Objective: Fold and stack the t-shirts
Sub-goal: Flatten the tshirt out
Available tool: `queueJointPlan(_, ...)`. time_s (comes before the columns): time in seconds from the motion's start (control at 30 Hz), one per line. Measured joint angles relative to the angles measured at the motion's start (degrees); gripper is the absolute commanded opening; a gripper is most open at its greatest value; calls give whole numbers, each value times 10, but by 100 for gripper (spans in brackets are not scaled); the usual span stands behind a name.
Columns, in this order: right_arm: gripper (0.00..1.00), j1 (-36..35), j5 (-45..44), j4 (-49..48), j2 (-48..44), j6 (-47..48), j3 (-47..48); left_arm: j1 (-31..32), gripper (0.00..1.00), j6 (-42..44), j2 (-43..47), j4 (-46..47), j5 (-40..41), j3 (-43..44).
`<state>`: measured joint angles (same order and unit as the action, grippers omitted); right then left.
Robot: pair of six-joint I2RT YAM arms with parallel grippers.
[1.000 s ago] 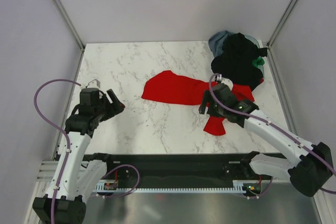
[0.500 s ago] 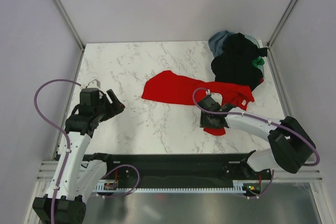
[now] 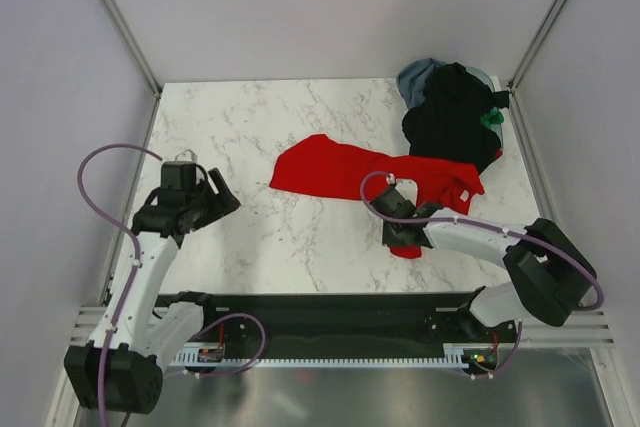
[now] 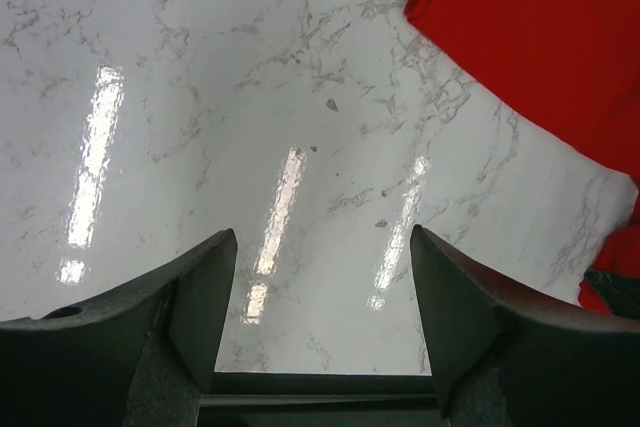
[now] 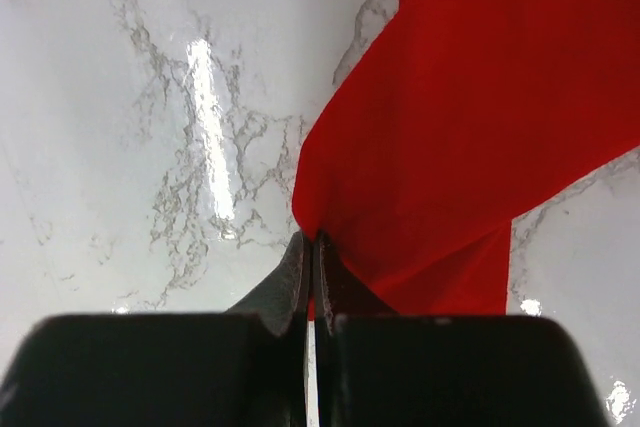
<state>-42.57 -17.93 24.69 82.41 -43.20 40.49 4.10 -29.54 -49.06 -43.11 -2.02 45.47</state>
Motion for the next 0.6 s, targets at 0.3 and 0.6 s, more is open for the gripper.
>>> queueJointPlan(0.3, 0, -1, 23, 50, -94, 0, -17, 63, 72, -36, -260, 99, -1, 37)
queueJointPlan(0.6, 0, -1, 36, 97, -217, 10, -26, 135, 70, -49, -519, 193, 5, 181)
